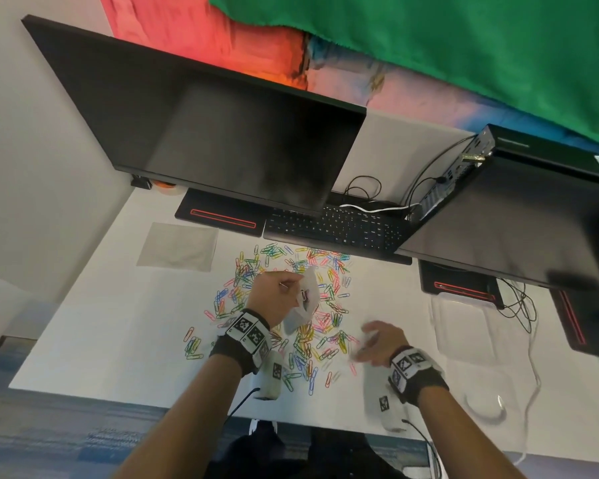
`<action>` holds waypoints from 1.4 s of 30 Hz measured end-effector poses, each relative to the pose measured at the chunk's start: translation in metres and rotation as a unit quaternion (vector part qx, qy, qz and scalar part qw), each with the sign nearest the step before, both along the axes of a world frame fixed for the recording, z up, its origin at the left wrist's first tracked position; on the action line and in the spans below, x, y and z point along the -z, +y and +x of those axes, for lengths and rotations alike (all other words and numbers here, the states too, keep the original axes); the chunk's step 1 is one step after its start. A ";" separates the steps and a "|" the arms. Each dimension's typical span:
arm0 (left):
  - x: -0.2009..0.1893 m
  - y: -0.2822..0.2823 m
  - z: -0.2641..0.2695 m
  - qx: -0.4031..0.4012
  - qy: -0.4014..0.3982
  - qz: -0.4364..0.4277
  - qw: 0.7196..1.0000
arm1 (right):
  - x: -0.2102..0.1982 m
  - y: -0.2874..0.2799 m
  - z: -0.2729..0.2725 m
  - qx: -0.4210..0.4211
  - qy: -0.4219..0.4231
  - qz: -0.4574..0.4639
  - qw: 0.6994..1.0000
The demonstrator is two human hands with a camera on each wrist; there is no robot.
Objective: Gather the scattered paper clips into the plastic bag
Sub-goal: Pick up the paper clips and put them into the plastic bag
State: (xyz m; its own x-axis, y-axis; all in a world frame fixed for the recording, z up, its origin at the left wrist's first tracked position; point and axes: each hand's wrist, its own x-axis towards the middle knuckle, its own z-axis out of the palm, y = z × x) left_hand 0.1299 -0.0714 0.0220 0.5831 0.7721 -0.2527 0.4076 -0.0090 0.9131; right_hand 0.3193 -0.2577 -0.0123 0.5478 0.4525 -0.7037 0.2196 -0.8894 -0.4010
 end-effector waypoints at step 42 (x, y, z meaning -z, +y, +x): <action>0.004 -0.007 0.010 0.044 -0.005 0.016 0.999 | -0.053 0.081 -0.041 0.142 0.267 0.326 0.896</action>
